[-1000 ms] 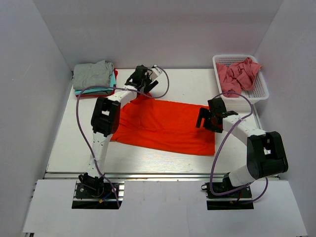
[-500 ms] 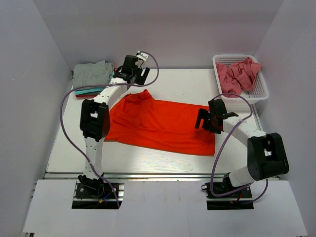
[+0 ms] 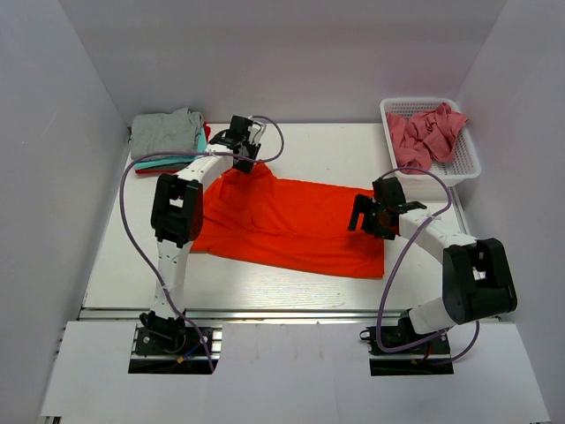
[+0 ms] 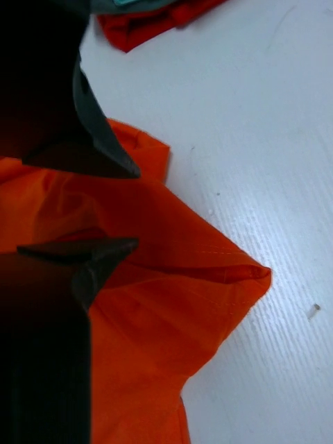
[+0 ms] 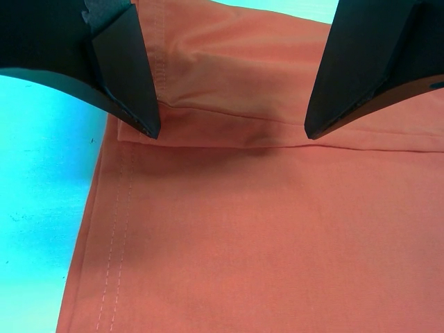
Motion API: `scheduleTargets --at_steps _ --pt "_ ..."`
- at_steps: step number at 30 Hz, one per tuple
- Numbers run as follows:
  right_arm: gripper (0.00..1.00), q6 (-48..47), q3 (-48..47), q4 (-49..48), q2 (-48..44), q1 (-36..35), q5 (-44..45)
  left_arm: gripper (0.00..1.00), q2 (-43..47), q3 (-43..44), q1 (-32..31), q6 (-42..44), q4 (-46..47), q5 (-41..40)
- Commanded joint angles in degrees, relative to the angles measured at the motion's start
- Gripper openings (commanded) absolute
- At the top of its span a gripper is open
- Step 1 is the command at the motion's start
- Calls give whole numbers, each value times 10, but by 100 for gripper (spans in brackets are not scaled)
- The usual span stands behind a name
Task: Fold and stack the t-shirts
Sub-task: Fold the flattened tshirt in 1/3 of the way
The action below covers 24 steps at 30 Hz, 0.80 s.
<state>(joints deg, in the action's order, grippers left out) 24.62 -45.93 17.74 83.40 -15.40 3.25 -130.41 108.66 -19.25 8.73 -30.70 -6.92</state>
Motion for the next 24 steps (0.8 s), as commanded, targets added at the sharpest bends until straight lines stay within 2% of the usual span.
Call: scheduleTargets --at_steps 1,6,8,10,16,19,24 --pt "90 0 5 -11 -18 2 4 44 28 12 0 -4 -29 -4" --pt "90 -2 0 -9 -10 2 5 39 50 -21 0 2 -21 26" --pt "90 -5 -4 -10 -6 0 2 25 56 -28 0 2 -13 26" --pt "90 -5 -6 -12 -3 3 2 0 61 -28 0 -5 -13 26" --pt "90 -5 -4 -14 -7 2 11 0 85 -49 0 -5 49 0" --pt "90 -4 -4 -14 -9 2 14 0 69 -13 0 2 60 -26" --pt "90 -2 -8 -15 -5 0 23 0 -10 110 12 8 45 -68"
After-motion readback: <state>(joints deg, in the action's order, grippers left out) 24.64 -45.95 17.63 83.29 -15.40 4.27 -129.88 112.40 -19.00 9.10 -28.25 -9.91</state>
